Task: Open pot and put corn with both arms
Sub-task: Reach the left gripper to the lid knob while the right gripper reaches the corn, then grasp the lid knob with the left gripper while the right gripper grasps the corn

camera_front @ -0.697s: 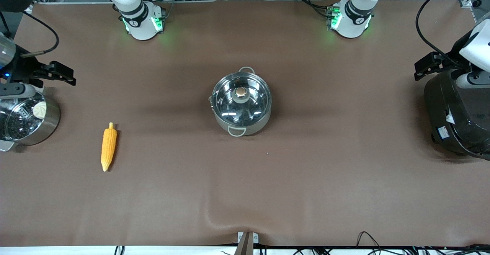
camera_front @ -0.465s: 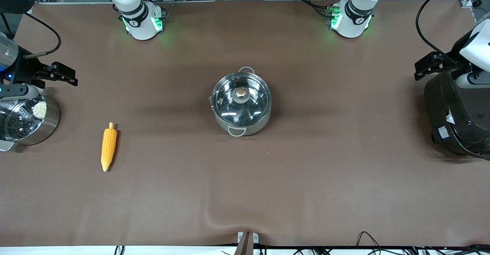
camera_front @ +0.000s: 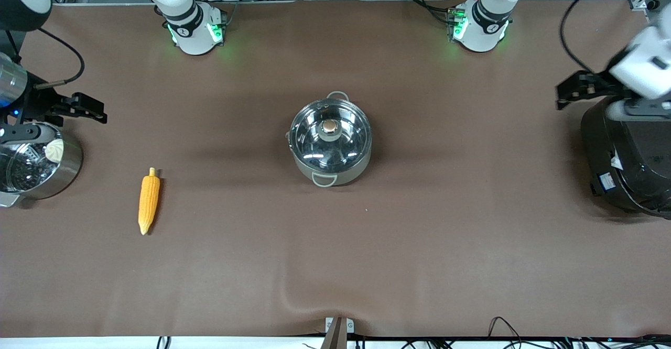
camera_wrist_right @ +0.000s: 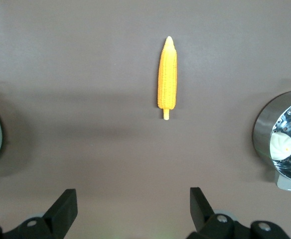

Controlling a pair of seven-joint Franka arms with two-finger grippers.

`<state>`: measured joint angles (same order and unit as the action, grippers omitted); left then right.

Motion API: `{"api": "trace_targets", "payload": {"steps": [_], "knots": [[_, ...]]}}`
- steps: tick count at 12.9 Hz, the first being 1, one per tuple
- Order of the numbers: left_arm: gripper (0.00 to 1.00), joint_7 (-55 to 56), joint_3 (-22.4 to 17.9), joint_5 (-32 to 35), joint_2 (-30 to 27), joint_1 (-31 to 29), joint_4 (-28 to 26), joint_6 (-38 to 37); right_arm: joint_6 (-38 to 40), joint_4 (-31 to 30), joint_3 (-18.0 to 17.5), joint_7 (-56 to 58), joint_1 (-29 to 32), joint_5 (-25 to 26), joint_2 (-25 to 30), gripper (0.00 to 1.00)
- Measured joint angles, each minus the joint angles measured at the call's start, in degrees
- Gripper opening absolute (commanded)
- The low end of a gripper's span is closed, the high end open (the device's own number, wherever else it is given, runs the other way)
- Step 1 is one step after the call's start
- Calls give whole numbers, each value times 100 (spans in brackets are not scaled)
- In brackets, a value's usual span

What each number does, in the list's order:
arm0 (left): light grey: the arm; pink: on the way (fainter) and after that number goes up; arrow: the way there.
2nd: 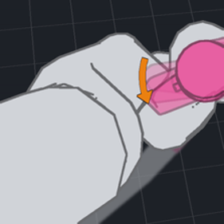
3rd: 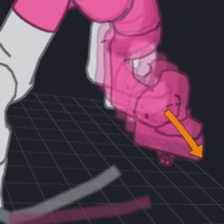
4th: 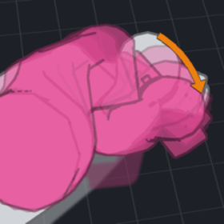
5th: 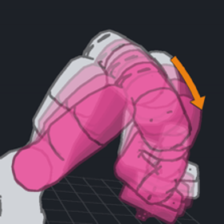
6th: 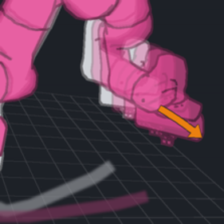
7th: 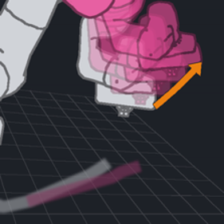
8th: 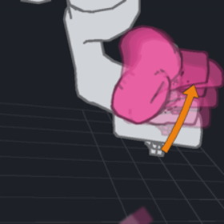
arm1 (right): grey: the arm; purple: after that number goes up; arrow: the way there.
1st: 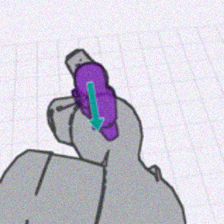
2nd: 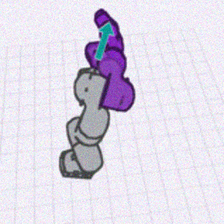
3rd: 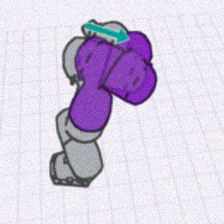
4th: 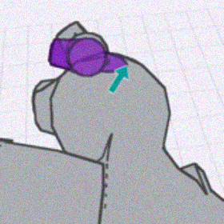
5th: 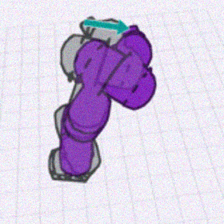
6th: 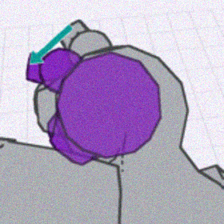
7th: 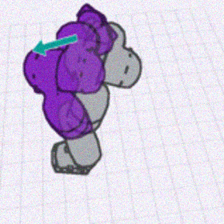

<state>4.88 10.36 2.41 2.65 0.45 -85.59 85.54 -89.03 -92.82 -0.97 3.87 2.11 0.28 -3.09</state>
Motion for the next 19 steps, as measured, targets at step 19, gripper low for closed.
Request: {"api": "trace_targets", "payload": {"steps": [19], "knots": [[100, 5404, 138, -3, 3136, 3568, 1133, 2182, -2886, -963, 42, 37, 234, -38, -2511, 100]]}}
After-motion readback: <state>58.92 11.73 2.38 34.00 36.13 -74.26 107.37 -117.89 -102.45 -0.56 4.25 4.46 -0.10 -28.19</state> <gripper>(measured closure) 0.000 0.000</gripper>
